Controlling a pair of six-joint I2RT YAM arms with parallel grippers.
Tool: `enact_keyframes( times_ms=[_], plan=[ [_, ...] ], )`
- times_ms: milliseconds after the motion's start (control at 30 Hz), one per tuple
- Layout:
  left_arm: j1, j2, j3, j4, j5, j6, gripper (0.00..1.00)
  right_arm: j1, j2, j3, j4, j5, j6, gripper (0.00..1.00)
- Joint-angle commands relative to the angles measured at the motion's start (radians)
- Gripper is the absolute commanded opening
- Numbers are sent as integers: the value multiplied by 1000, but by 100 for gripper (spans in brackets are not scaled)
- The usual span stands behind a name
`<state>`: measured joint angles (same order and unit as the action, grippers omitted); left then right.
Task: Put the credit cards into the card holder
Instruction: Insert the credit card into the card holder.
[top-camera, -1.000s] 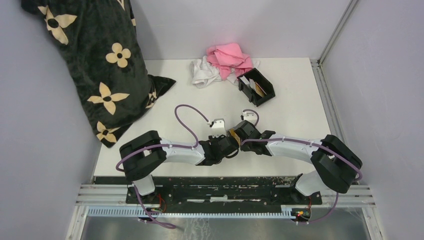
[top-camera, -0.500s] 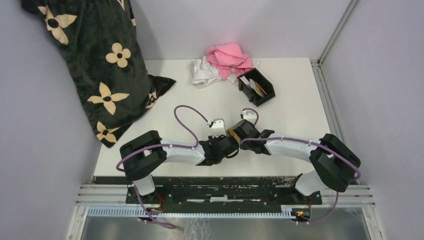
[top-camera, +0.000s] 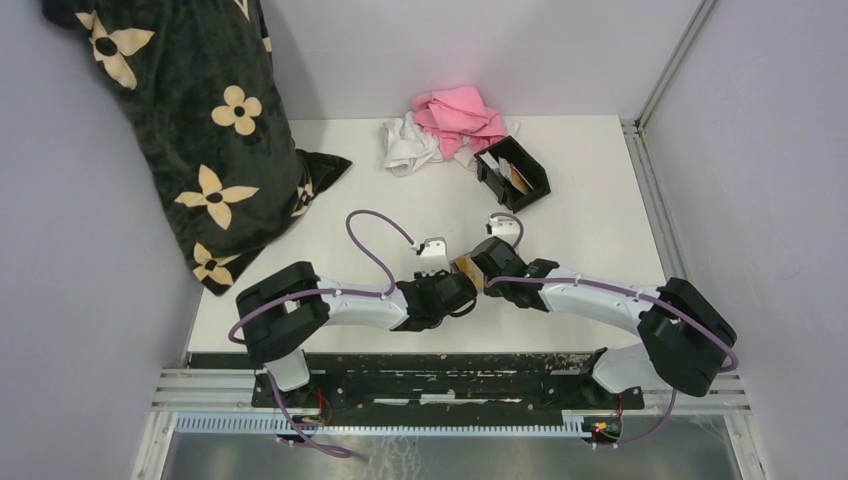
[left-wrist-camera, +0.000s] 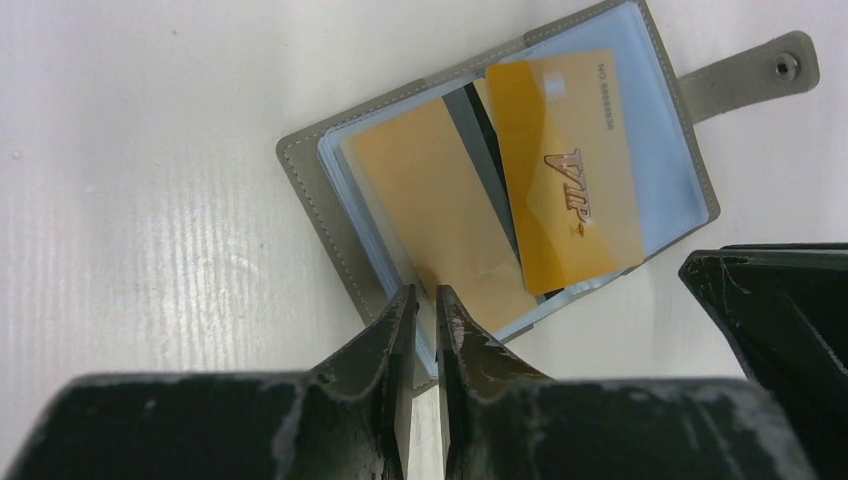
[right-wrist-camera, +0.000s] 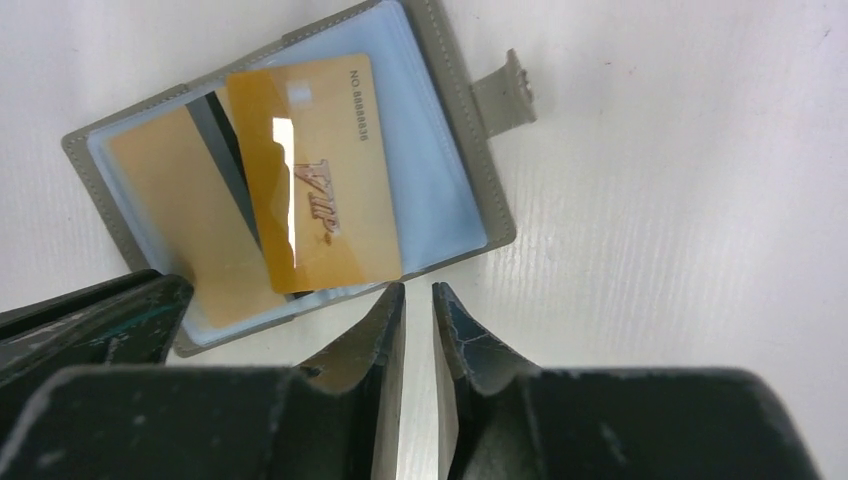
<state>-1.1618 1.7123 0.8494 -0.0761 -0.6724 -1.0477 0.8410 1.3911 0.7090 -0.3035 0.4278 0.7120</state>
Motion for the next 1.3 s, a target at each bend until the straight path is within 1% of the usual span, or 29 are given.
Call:
enact_keyframes(
  times_ms=[0, 267, 500, 800, 1267],
  plan=[
    [5, -63, 4, -69, -43, -7, 22, -18, -18, 47, -12, 39, -19, 23],
    [5, -106, 31, -68, -60, 30, 26, -91, 0, 49, 15, -3, -42, 25],
    [6, -64, 86, -37, -39, 86, 27, -126, 45, 55, 41, -45, -55, 25],
    [16, 2, 119, -1, 7, 109, 23, -160, 87, 50, 79, -76, -63, 24],
    [39, 37, 113, 42, 54, 97, 15, -180, 122, 42, 102, -106, -62, 24]
  ],
)
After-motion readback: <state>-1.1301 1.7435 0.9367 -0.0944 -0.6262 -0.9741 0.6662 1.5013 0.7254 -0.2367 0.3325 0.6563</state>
